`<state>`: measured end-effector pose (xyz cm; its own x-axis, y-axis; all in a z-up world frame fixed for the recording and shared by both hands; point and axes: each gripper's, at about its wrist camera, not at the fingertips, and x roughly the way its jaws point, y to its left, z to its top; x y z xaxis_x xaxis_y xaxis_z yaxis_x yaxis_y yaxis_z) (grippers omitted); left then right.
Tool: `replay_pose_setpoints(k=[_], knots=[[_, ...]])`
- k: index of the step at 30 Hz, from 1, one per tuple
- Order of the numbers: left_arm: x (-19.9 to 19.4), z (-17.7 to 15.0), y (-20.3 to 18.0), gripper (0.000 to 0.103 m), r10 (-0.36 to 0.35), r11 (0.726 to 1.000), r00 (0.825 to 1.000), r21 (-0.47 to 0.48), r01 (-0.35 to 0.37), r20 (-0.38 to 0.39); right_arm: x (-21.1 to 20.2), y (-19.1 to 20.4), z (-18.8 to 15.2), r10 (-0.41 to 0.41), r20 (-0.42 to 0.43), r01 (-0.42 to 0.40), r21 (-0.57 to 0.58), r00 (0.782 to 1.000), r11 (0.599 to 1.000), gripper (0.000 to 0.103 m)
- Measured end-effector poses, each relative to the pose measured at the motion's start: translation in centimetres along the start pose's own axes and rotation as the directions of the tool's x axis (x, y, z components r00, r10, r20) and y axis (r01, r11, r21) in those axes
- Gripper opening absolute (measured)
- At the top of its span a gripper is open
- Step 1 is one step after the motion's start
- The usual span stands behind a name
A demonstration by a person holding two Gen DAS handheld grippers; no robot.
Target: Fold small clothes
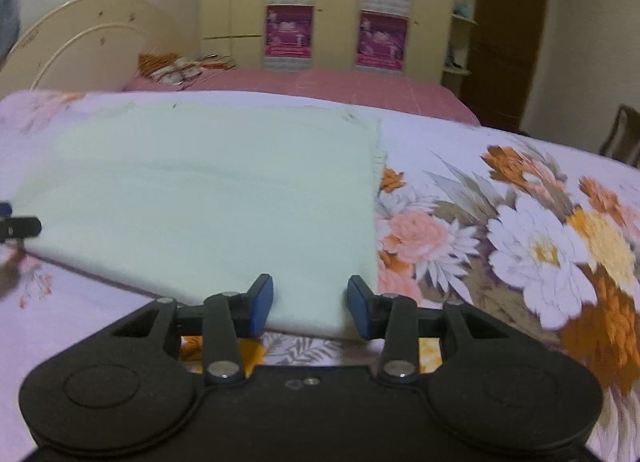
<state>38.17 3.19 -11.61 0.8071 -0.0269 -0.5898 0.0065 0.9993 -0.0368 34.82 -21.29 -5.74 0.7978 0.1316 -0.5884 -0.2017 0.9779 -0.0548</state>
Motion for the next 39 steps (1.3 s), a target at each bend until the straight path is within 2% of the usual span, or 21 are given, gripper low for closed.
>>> replay_pose_setpoints(k=[3, 7, 10, 16, 20, 24, 27, 34, 37, 39], knots=[[0.2, -0.2, -2.3, 0.083, -0.034, 0.999, 0.999, 0.015, 0.034, -0.004, -1.1, 1.8, 0.5, 0.047, 0.048, -0.046, -0.011, 0.998, 0.999, 0.039], [1.1, -0.9, -4.3, 0.083, -0.016, 1.000, 0.999, 0.015, 0.017, -0.050, -0.5, 4.4, 0.5, 0.102, 0.028, -0.100, -0.061, 0.994, 0.993, 0.040], [1.2, -1.4, -4.4, 0.083, 0.000, 1.000, 0.999, 0.031, 0.002, -0.052, 0.3, 5.6, -0.5, 0.086, -0.005, -0.086, -0.104, 0.996, 0.991, 0.041], [0.6, -2.0, -3.3, 0.083, 0.001, 0.999, 0.999, 0.036, 0.001, -0.052, -0.4, 2.0, -1.1, 0.037, -0.012, -0.037, 0.007, 0.999, 0.999, 0.041], [0.4, -2.2, -3.4, 0.083, 0.009, 0.999, 0.998, 0.043, -0.007, -0.058, -0.5, 1.1, -1.2, 0.056, -0.025, -0.054, 0.041, 0.998, 0.998, 0.040], [0.5, -2.2, -3.4, 0.083, 0.007, 0.999, 0.998, 0.050, -0.004, -0.062, -1.5, 0.5, -0.5, 0.066, 0.041, -0.070, 0.109, 0.997, 0.992, 0.040], [0.5, -2.2, -3.4, 0.084, 0.006, 0.999, 0.998, 0.052, -0.002, -0.060, 0.1, 0.1, -1.2, 0.044, -0.041, -0.040, 0.096, 0.998, 0.995, 0.039], [0.2, -2.2, -3.5, 0.086, 0.009, 0.998, 0.997, 0.065, -0.004, -0.079, 0.2, 0.1, -1.4, 0.048, -0.030, -0.046, 0.068, 0.998, 0.997, 0.040], [-1.4, -2.1, -2.1, 0.086, 0.025, 1.000, 0.997, -0.013, -0.026, -0.077, -0.5, 0.0, -0.9, 0.047, -0.044, -0.043, 0.082, 0.998, 0.996, 0.040], [-2.6, -2.6, -0.2, 0.086, 0.037, 0.991, 0.996, -0.125, -0.047, -0.077, -1.8, -0.3, -0.6, 0.057, -0.019, -0.055, 0.111, 0.998, 0.992, 0.040]])
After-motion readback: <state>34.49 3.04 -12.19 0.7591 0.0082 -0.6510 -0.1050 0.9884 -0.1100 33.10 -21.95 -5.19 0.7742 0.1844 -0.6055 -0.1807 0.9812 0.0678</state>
